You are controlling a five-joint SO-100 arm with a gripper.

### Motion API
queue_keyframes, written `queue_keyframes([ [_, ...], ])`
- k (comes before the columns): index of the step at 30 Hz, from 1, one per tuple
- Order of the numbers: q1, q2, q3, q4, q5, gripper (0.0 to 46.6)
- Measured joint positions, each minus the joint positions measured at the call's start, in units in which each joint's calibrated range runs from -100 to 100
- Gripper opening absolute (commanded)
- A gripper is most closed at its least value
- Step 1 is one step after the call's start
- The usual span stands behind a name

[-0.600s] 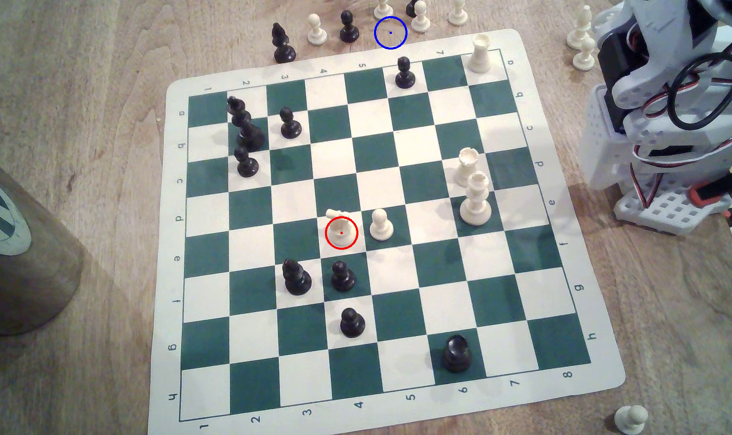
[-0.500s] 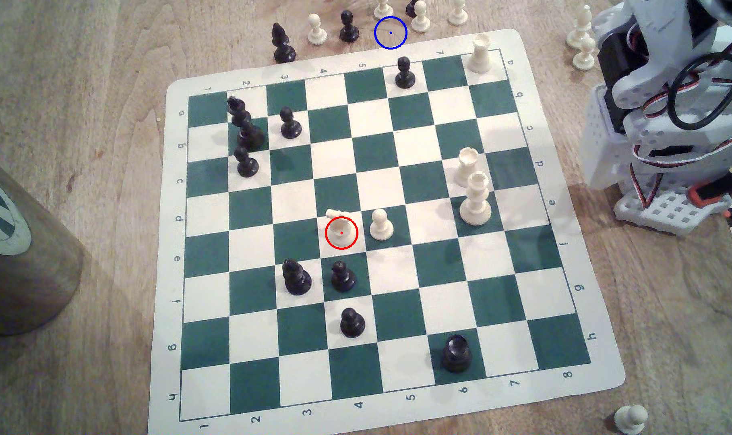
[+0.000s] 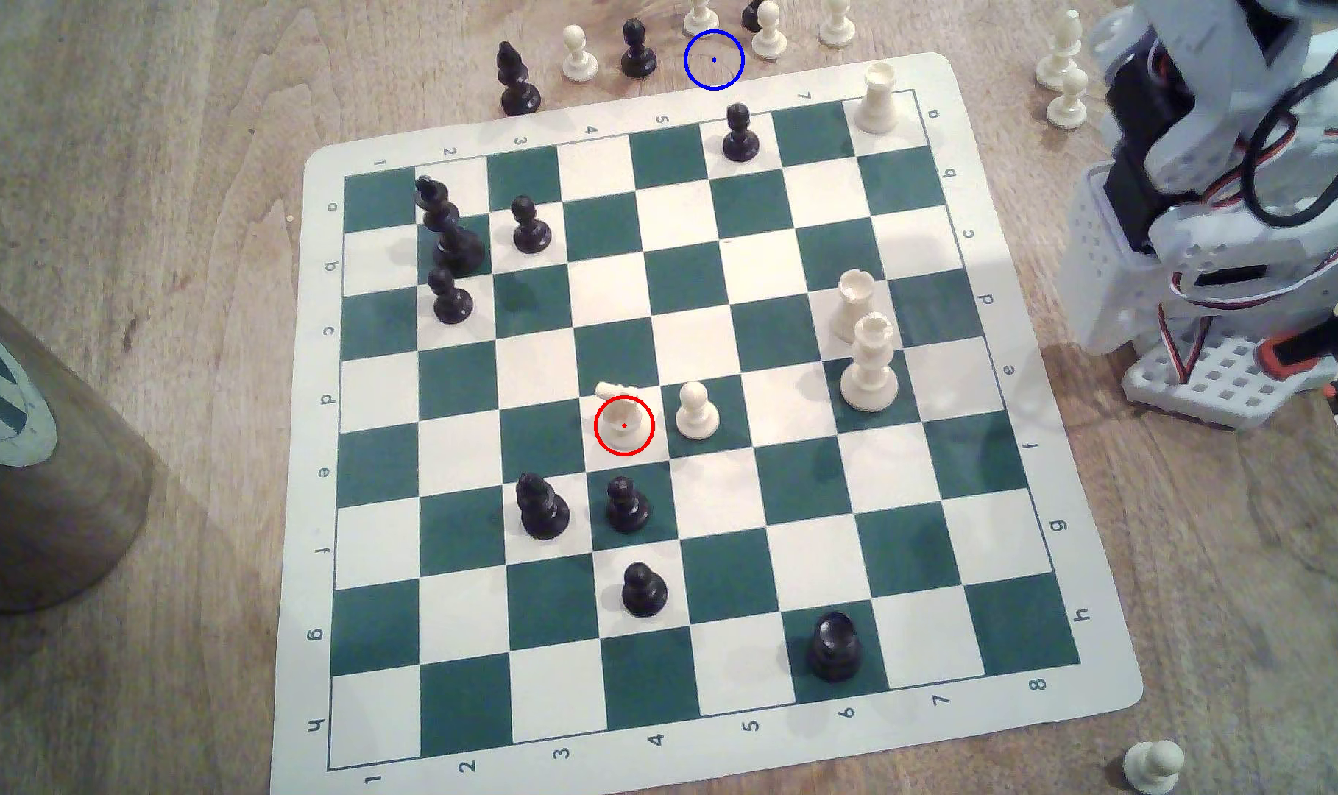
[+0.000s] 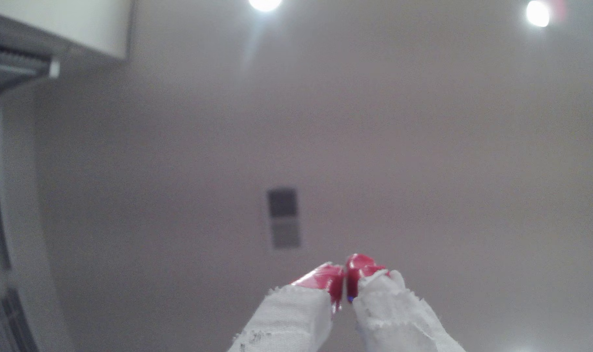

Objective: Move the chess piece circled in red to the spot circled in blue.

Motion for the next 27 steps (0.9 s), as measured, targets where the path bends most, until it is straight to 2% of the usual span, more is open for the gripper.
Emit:
queue_keyframes([
  [7, 0.0, 0.0, -14.8, 33.9, 0.0, 0.2],
  [22, 0.0, 0.0, -27.7, 60.2, 0.1, 0.2],
  [23, 0.0, 0.0, -28.4, 62.5, 0.1, 1.0],
  [25, 0.0, 0.0, -30.7, 70.4, 0.0, 5.5],
  [27, 0.4, 0.1, -32.1, 75.6, -0.2, 6.0],
])
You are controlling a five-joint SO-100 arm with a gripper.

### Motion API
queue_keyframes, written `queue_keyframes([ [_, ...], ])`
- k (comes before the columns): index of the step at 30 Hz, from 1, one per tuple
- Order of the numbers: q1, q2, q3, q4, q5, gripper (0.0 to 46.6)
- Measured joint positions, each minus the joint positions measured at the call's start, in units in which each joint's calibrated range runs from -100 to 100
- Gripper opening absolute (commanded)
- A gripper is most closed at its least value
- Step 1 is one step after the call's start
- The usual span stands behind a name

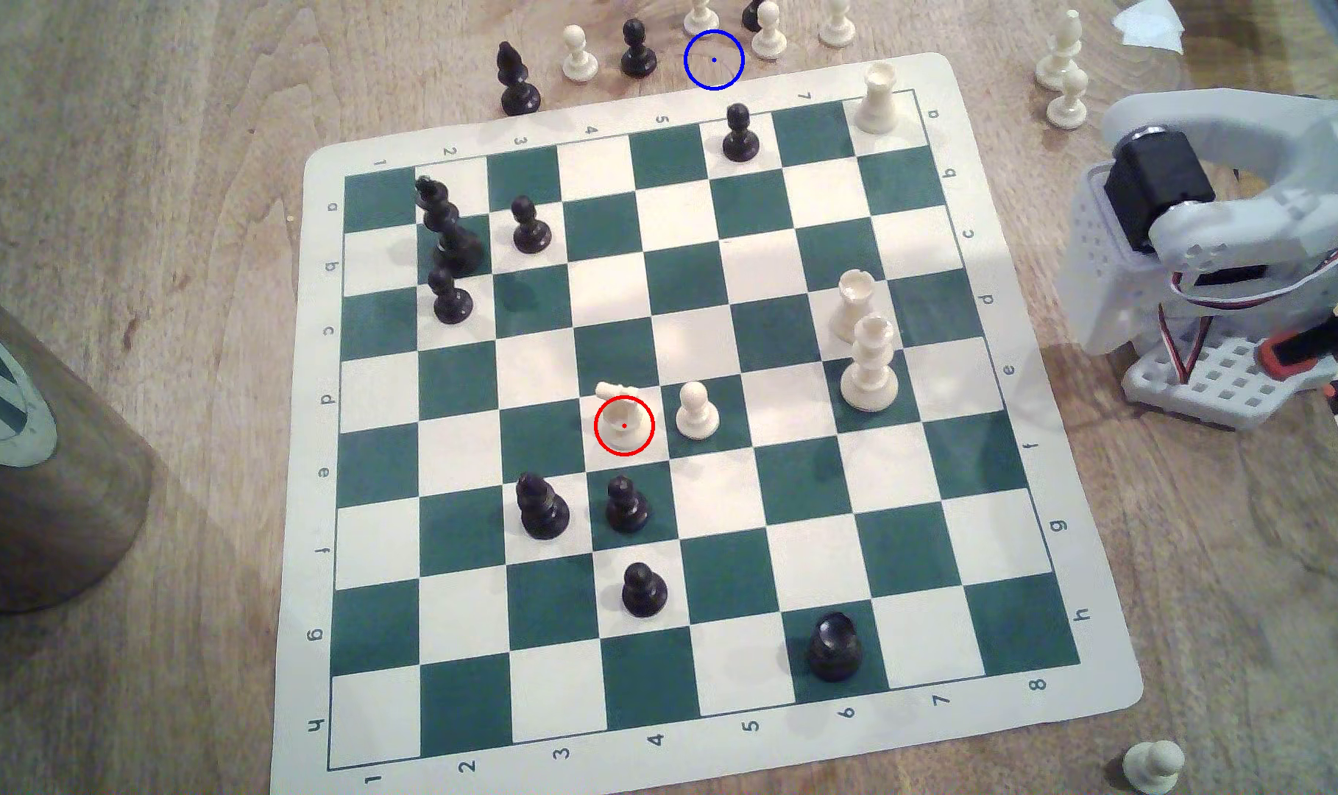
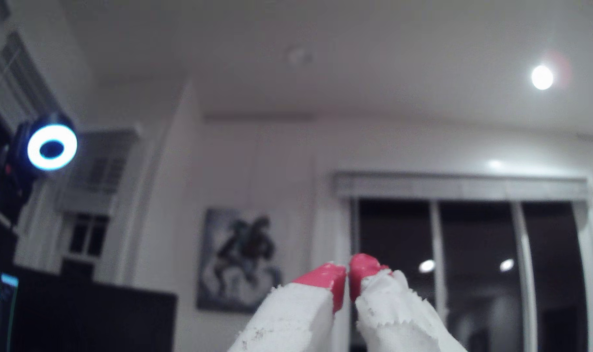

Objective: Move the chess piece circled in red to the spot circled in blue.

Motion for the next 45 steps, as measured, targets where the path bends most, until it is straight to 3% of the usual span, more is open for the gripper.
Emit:
queue_keyframes([
  [2, 1.5, 0.0, -2.2, 8.7, 0.0, 0.5],
  [13, 1.0, 2.1, -3.7, 42.4, -0.7, 0.3],
  [22, -3.0, 19.4, -7.0, 58.6, -6.6, 0.3],
  [30, -4.0, 45.1, -21.2, 59.6, -11.4, 0.3],
  [33, -4.1, 57.3, -27.9, 59.6, -14.6, 0.3],
  [41, -3.3, 74.3, -34.1, 55.6, -18.9, 9.1],
  [45, -2.3, 78.8, -34.3, 53.7, -19.5, 12.8],
])
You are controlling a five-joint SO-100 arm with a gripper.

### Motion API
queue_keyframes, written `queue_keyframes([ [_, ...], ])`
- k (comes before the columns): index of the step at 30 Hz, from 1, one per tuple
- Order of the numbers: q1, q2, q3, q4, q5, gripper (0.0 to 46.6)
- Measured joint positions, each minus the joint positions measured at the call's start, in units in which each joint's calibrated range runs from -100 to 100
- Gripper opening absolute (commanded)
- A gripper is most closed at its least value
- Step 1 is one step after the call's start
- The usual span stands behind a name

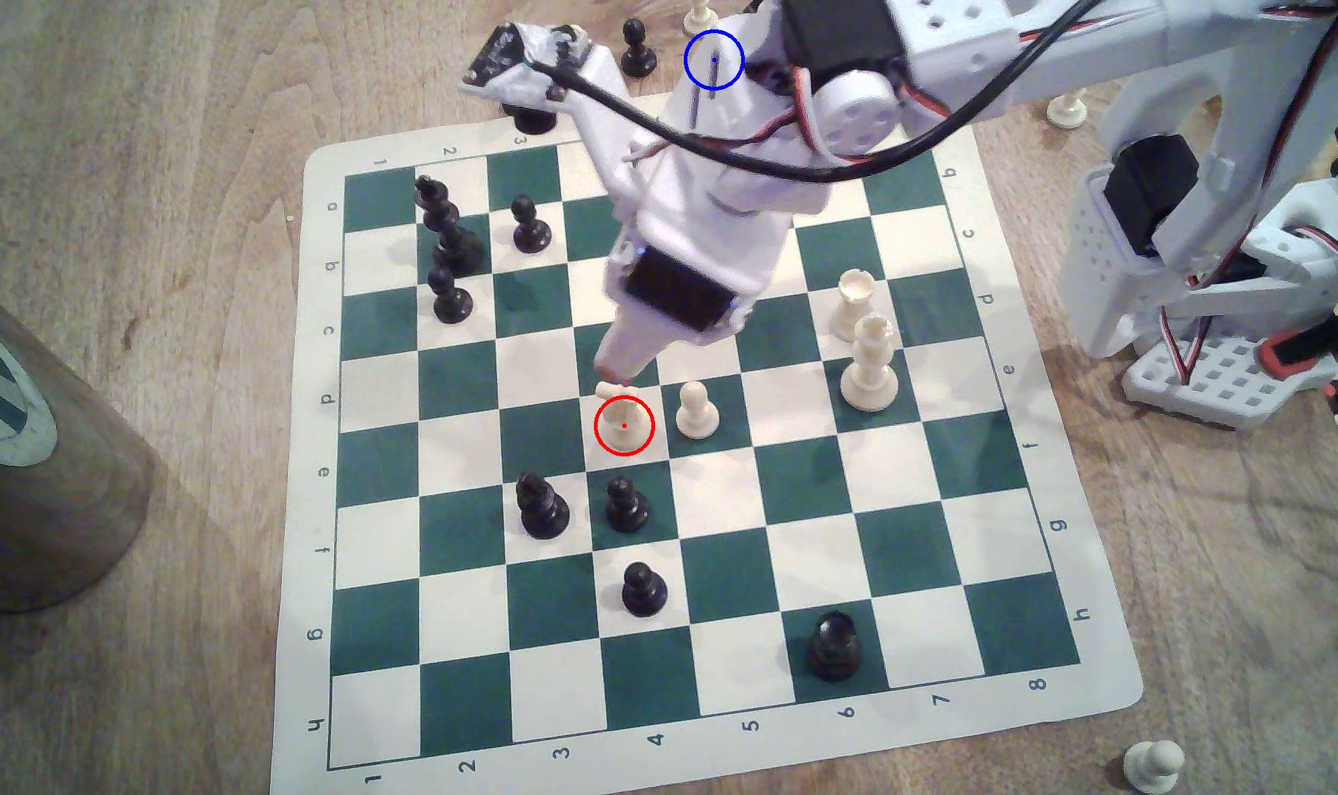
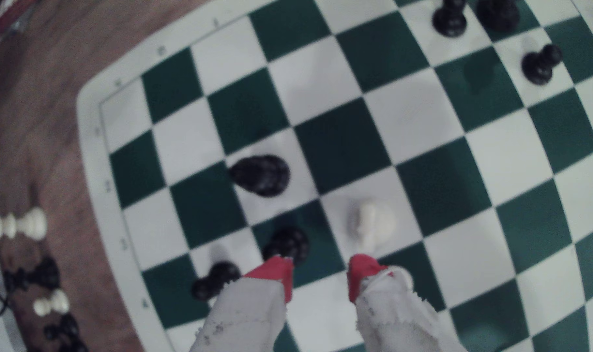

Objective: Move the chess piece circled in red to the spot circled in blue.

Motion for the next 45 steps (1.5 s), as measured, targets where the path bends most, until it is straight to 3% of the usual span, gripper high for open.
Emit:
queue_keyframes([
  [9, 1.6, 10.4, 0.0, -3.8, 0.3, 14.8],
  [34, 1.6, 16.3, 0.0, -6.7, 0.3, 13.7],
  [42, 1.6, 17.0, 0.0, -8.6, 0.3, 9.8],
  [45, 1.6, 17.1, 0.0, -8.6, 0.3, 3.0],
])
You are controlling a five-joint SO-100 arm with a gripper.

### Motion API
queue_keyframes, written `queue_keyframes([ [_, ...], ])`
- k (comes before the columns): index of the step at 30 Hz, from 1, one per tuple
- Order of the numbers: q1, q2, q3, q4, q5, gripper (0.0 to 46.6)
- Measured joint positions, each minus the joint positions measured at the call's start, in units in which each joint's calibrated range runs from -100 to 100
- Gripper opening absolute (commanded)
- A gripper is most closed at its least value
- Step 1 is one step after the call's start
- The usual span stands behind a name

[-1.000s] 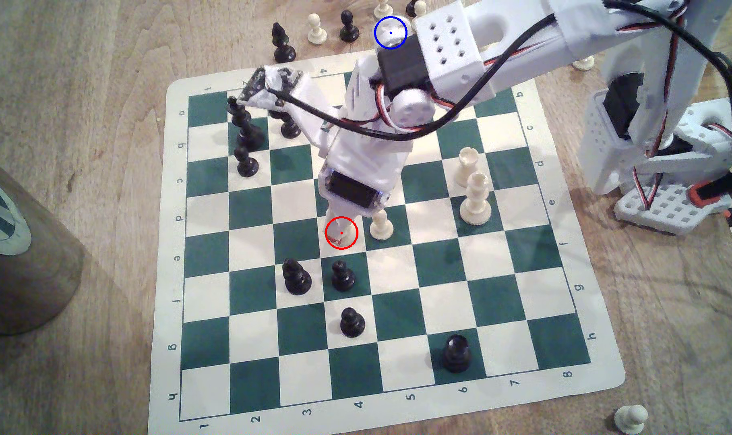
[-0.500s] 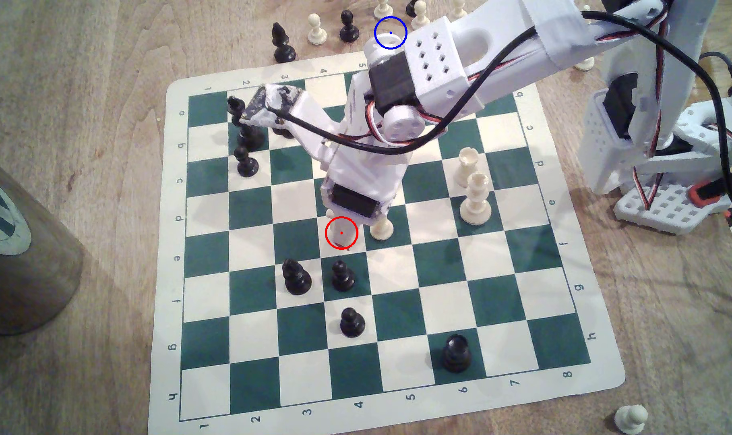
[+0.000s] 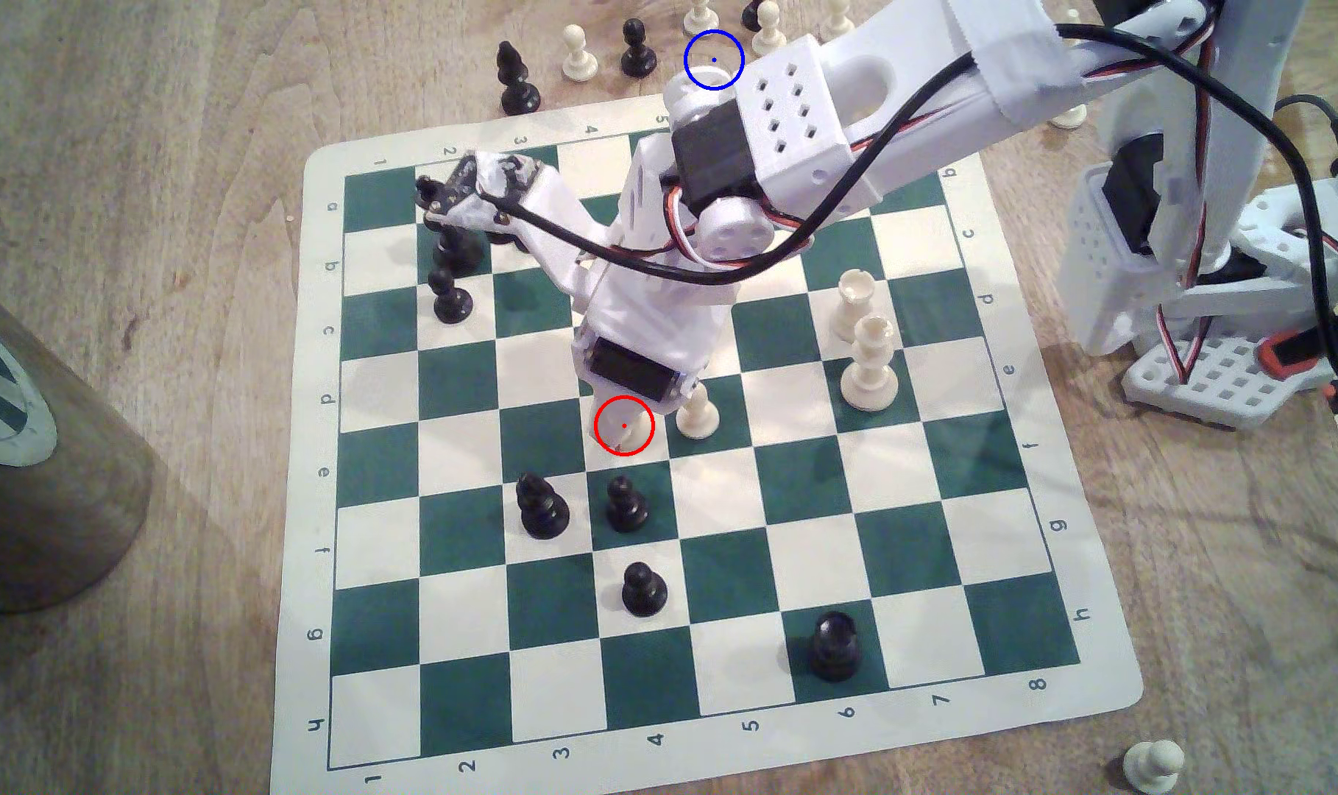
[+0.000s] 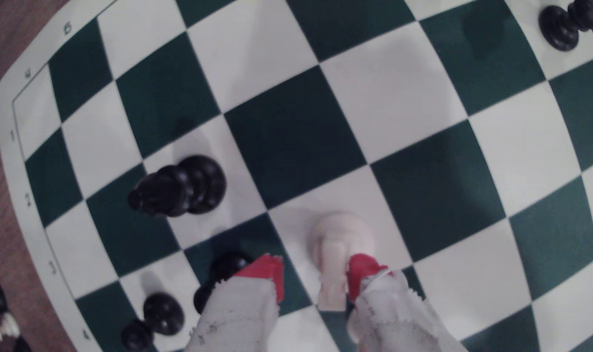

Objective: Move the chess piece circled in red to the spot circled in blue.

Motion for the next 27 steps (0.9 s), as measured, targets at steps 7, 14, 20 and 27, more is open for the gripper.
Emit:
queue_keyframes([
  [7, 0.0, 0.0, 0.0, 0.0, 0.0, 0.2],
  [14, 0.0, 0.0, 0.0, 0.0, 0.0, 0.2],
  [20, 2.5, -4.4, 0.0, 0.8, 0.4, 0.2],
  [27, 11.8, -19.2, 0.1, 5.9, 3.7, 0.2],
])
